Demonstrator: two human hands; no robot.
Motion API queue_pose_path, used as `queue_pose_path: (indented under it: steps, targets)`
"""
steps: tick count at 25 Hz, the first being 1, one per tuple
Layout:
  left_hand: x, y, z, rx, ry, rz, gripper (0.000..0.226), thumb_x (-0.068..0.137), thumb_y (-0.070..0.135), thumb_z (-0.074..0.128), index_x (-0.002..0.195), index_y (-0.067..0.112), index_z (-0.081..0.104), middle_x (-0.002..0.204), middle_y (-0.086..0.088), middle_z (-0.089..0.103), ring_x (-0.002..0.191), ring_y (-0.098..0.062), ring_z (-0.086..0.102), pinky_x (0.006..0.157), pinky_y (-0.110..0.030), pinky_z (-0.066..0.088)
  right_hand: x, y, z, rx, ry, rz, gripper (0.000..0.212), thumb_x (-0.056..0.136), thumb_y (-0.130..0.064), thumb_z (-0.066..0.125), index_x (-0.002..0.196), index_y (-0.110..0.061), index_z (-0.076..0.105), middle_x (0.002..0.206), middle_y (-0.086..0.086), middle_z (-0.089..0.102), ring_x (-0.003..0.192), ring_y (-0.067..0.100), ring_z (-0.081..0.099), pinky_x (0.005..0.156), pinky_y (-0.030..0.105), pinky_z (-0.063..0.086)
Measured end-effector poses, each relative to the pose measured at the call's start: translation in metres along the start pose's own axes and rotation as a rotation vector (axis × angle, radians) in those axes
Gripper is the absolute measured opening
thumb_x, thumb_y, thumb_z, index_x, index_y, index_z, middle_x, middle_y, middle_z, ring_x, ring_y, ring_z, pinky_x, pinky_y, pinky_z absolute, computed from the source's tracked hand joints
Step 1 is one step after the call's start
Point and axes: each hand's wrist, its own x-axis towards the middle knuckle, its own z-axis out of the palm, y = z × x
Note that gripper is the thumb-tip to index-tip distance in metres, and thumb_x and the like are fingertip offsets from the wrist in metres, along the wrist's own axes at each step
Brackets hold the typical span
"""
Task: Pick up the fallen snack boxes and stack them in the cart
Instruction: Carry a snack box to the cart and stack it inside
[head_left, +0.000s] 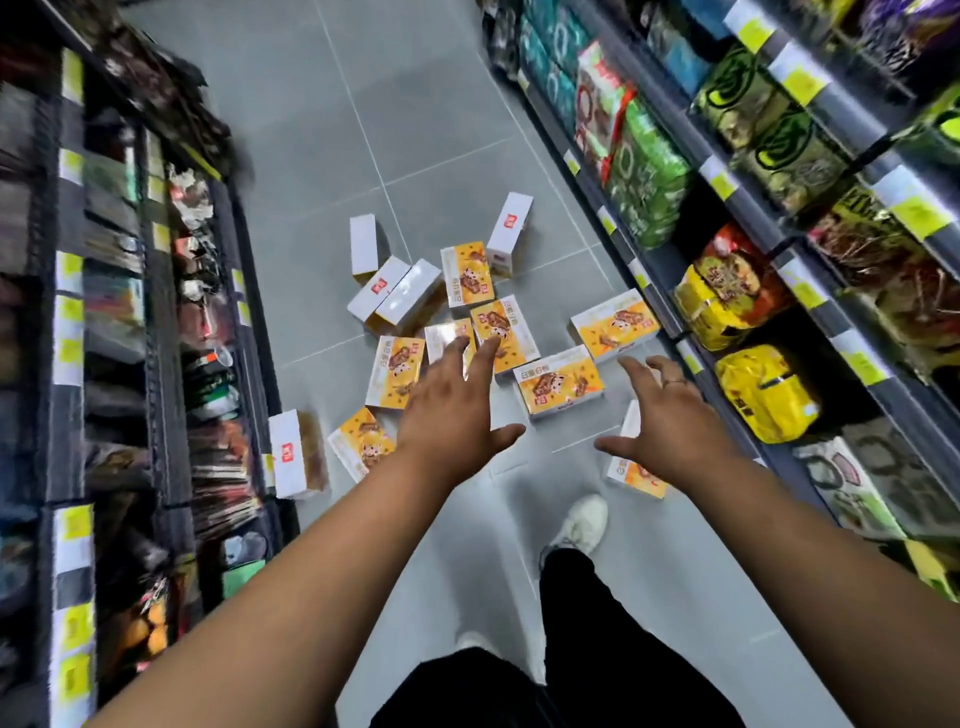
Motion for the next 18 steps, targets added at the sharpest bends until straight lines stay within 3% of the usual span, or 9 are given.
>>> queue_pose_path:
  steps: [9,12,18]
  targets:
    - [0.173,0.012,0.085,-0.117,-0.062,-0.019,0.093,0.078,0.049,0.074,0.151,0.019,0.025,0.152,-0.012,0.028,0.136,-0.032,0.035,0.107,-0.042,0.038,0.157,0.065,0.019,0.034,-0.06,0.083,0.103,0.074,-0.06,0.071,0.152,-0.031,0.011,0.157,0.008,0.015,0.135,0.034,0.034,0.1,0.041,0.041]
    - [0.223,-0.005,0.128,-0.235,-0.001,-0.035,0.083,0.078,0.044,0.076,0.145,0.015,0.037,0.142,-0.014,0.041,0.13,-0.031,0.041,0.105,-0.041,0.038,0.207,0.086,0.054,0.087,-0.067,0.128,0.105,0.072,-0.06,0.073,0.152,-0.03,0.013,0.154,0.01,0.017,0.132,0.036,0.035,0.1,0.045,0.043]
    - [0.317,-0.046,0.282,-0.34,-0.031,-0.087,0.08,0.076,0.05,0.072,0.142,0.018,0.04,0.133,-0.011,0.045,0.123,-0.027,0.045,0.101,-0.043,0.043,0.33,0.124,0.178,0.113,-0.012,0.194,0.11,0.07,-0.057,0.077,0.153,-0.029,0.01,0.153,0.014,0.016,0.13,0.04,0.034,0.096,0.047,0.043]
